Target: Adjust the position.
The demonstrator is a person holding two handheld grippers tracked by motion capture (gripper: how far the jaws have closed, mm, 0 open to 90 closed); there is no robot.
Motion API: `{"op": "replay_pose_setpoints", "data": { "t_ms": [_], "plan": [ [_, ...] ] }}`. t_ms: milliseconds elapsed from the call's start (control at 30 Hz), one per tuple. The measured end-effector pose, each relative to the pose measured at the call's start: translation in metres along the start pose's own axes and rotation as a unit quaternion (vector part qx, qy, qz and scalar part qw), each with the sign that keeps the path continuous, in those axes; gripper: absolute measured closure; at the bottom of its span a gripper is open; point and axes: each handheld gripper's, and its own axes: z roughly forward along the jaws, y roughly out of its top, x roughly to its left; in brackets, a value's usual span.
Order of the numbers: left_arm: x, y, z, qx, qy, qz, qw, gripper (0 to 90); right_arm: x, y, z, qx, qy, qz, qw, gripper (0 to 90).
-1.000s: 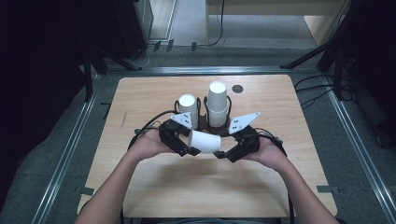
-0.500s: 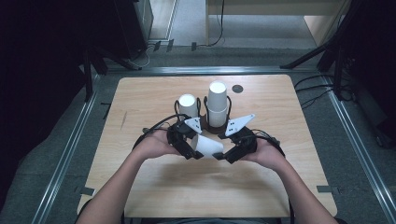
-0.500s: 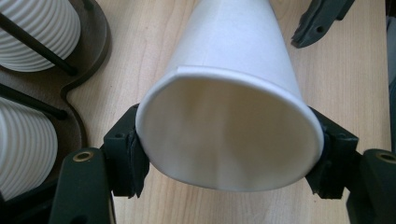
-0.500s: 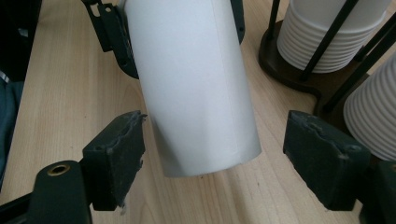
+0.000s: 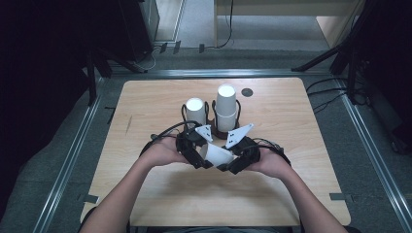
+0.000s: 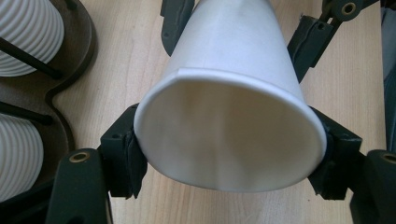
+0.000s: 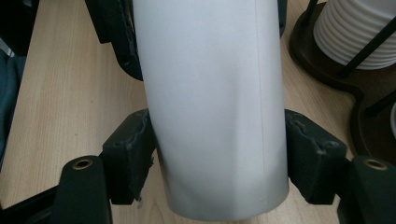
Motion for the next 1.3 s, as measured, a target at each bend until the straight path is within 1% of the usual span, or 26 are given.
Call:
{"op": "replay_pose_setpoints", "data": {
  "t_ms": [33,67,100,167,200,233,267,300,367,533,600,633,667,700,733,800,833,867,900,933,967,1033,1067,1100,1167,1300],
  "plan": [
    [-0.001,-0.001,-0.001,-0.009,0.005,0.004,0.9999,22.9,0.0,0.0,0.0,0.0,0.002,-0.007,1.0,32.1],
    [-0.001,-0.001,-0.001,-0.009,0.005,0.004,0.9999,20.2,0.0,0.0,0.0,0.0,0.002,-0.007,1.0,32.1],
    [-0.004,-0.002,-0.003,-0.029,0.029,0.007,0.9992,15.4,0.001,0.0,-0.001,-0.002,0.005,-0.011,0.9999,32.8],
    [-0.003,-0.002,-0.003,-0.032,0.026,0.0,0.9992,9.4,0.001,0.001,-0.002,-0.003,0.004,-0.012,0.9999,32.8],
    [-0.002,-0.003,-0.006,-0.049,0.022,-0.011,0.9985,7.0,0.001,0.001,-0.004,-0.009,0.001,-0.014,0.9999,32.9],
    [-0.001,-0.004,-0.007,-0.056,0.02,-0.016,0.9981,6.0,0.001,0.001,-0.005,-0.012,0.0,-0.014,0.9998,32.9],
    [-0.001,-0.004,-0.007,-0.056,0.02,-0.016,0.9981,6.0,0.001,0.001,-0.005,-0.012,0.0,-0.014,0.9998,32.9],
    [0.001,-0.007,-0.009,-0.07,0.012,-0.023,0.9972,6.0,0.0,0.0,-0.008,-0.021,-0.001,-0.011,0.9997,32.9],
    [0.002,-0.009,-0.009,-0.082,0.005,-0.03,0.9961,6.0,-0.001,0.001,-0.011,-0.03,0.0,-0.01,0.9995,32.9],
    [0.003,-0.013,-0.011,-0.107,0.0,-0.041,0.9934,6.0,-0.003,0.0,-0.017,-0.051,-0.001,0.002,0.9987,32.9],
    [0.002,-0.014,-0.013,-0.13,0.0,-0.053,0.9901,6.1,-0.003,0.0,-0.019,-0.057,-0.002,0.004,0.9984,32.9],
    [0.003,-0.015,-0.013,-0.137,-0.004,-0.055,0.9891,6.1,-0.004,0.0,-0.02,-0.061,-0.003,0.004,0.9981,32.9],
    [0.003,-0.015,-0.013,-0.137,-0.004,-0.055,0.9891,6.1,-0.004,0.0,-0.02,-0.061,-0.003,0.004,0.9981,32.9],
    [0.002,-0.015,-0.015,-0.152,-0.008,-0.057,0.9866,6.1,-0.004,0.0,-0.022,-0.064,-0.003,0.008,0.9979,32.9],
    [0.002,-0.015,-0.015,-0.152,-0.008,-0.057,0.9866,6.1,-0.005,0.0,-0.022,-0.069,-0.004,0.007,0.9976,32.9],
    [0.001,-0.015,-0.015,-0.163,-0.01,-0.059,0.9847,6.1,-0.004,0.0,-0.023,-0.073,0.0,0.011,0.9973,32.8],
    [0.001,-0.015,-0.016,-0.175,-0.011,-0.062,0.9825,6.3,-0.005,0.001,-0.023,-0.076,0.001,0.012,0.997,32.9],
    [0.001,-0.014,-0.016,-0.181,-0.014,-0.065,0.9813,6.7,-0.005,0.001,-0.023,-0.078,0.003,0.012,0.9969,32.8],
    [0.001,-0.014,-0.016,-0.181,-0.014,-0.065,0.9813,7.0,-0.005,0.001,-0.023,-0.078,0.003,0.012,0.9969,32.8],
    [0.001,-0.014,-0.016,-0.189,-0.017,-0.068,0.9794,8.0,-0.004,0.001,-0.023,-0.082,0.006,0.014,0.9965,32.8],
    [0.001,-0.014,-0.016,-0.189,-0.017,-0.068,0.9794,9.9,-0.004,0.001,-0.023,-0.082,0.006,0.014,0.9965,32.8],
    [0.002,-0.014,-0.016,-0.201,-0.022,-0.075,0.9764,11.8,-0.004,0.001,-0.022,-0.086,0.011,0.016,0.9961,32.8],
    [0.004,-0.015,-0.017,-0.214,-0.034,-0.083,0.9728,14.2,-0.004,0.001,-0.022,-0.089,0.013,0.018,0.9958,32.8],
    [0.004,-0.015,-0.017,-0.214,-0.034,-0.083,0.9728,15.4,-0.004,0.002,-0.022,-0.09,0.013,0.017,0.9957,32.8],
    [0.004,-0.015,-0.019,-0.222,-0.029,-0.084,0.971,18.7,-0.004,0.002,-0.023,-0.092,0.015,0.017,0.9955,32.8],
    [0.005,-0.016,-0.021,-0.223,-0.031,-0.078,0.9712,23.9,-0.004,0.002,-0.024,-0.098,0.017,0.018,0.9949,33.3]
  ]
}}
